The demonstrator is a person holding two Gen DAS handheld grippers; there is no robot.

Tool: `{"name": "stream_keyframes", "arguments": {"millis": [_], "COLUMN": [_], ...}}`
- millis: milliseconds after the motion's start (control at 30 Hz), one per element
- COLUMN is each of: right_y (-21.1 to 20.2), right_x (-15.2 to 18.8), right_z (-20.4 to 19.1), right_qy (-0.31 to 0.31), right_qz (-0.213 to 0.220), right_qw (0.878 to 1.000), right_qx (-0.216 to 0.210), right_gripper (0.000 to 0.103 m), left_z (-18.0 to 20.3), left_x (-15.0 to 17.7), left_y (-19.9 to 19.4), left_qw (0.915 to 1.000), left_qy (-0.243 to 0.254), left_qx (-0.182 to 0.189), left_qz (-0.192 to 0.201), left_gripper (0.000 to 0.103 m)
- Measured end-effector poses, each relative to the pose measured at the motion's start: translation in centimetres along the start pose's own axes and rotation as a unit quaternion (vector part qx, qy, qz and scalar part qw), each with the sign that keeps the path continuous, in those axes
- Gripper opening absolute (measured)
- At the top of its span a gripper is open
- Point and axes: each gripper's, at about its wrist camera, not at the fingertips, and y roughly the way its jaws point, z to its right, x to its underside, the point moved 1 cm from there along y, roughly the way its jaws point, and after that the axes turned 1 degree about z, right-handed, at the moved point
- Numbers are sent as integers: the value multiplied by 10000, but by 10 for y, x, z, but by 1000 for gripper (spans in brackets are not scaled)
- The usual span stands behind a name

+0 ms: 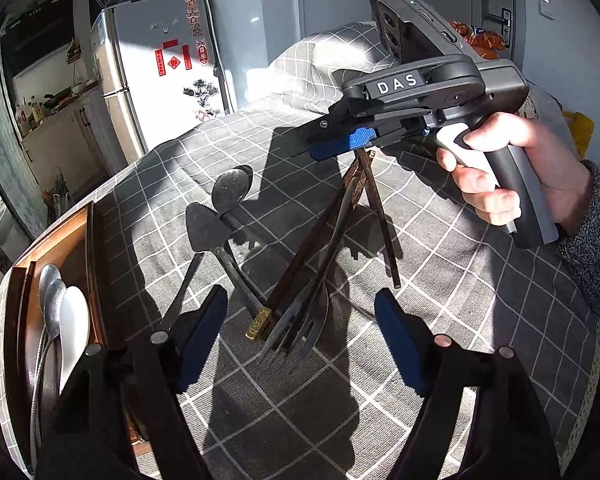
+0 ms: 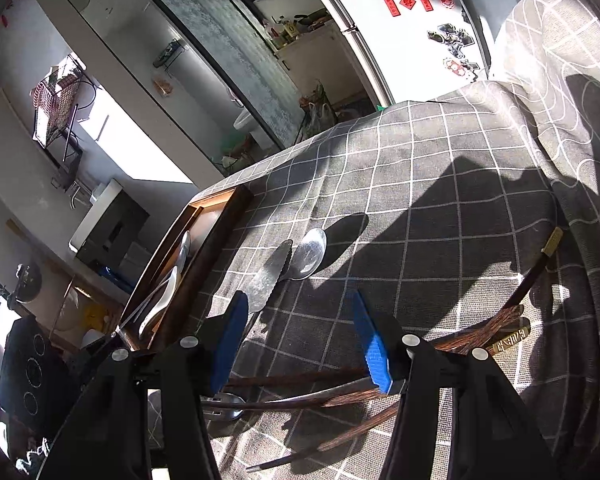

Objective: Organize utensils
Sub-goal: 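Withdraw the right tool from the tray back over the utensil pile, then grasp a brown chopstick with the right gripper and carry it to the tray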

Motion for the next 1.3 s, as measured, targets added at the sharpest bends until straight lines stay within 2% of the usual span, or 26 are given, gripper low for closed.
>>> {"name": "stream_keyframes", "arguments": {"millis": [33, 100, 133, 267, 333, 400, 467, 633, 700, 767, 800, 867, 967, 1067, 1200, 1233, 1267, 1300], "right_y": [-1, -4, -6, -13, -14, -13, -11, -9, -8, -6, -6, -4, 2, 15, 38, 43, 46, 47], "right_x": [0, 1, 1, 0, 1, 2, 2, 4, 5, 6, 6, 8, 10, 16, 21, 21, 21, 20], "right_z": [1, 3, 3, -2, -3, -4, -4, -3, -3, -3, -3, -1, 0, -8, -19, -23, -26, -30], "right_qy": [-8, -25, -31, -92, -116, -122, -108, -76, -83, -83, -70, 138, 599, 948, 1240, 1238, 1210, 1200], "right_qz": [10, 24, 27, 122, 129, 106, 80, 63, 43, 10, 2, -49, -181, -367, -537, -510, -459, -382], "right_qw": [10000, 10000, 10000, 9999, 9998, 9999, 9999, 9999, 10000, 10000, 10000, 9998, 9968, 9925, 9889, 9896, 9906, 9913], "right_qx": [-7, 23, 35, -13, -28, -4, 27, 27, 30, 33, 24, -119, -496, -682, -614, -527, -439, -373], "right_gripper": [55, 55, 55, 55, 55, 55, 55, 55, 55, 55, 55, 55, 57, 59, 59, 57, 39, 27], "left_z": [-1, -4, -5, -6, -5, -5, -2, 6, 4, 1, -1, -8, -21, -27, -28, -26, -25, -24], "left_x": [-1, -2, -2, 1, 1, 0, 0, 3, 3, 3, 3, 2, -1, -5, -8, -8, -7, -6], "left_y": [4, 10, 13, 22, 22, 21, 19, 19, 21, 21, 20, 14, -2, -21, -40, -43, -45, -47], "left_qw": [10000, 9999, 9997, 9993, 9992, 9993, 9992, 9990, 9991, 9991, 9992, 9989, 9970, 9957, 9935, 9934, 9933, 9937], "left_qy": [-17, -43, -51, -33, -53, -69, -80, 117, 59, -79, -155, -393, -751, -883, -1014, -1007, -1009, -989], "left_qx": [19, 57, 71, 60, 105, 74, 164, 64, 75, 87, 55, -13, 175, 139, 163, 219, 228, 169], "left_qz": [-57, -147, -212, -363, -384, -369, -356, -417, -420, -396, -369, -236, 3, 233, 494, 497, 516, 491], "left_gripper": [62, 53, 49, 48, 40, 26, 23, 22, 14, 12, 7, 5, 5, 5, 5, 5, 5, 5]}}
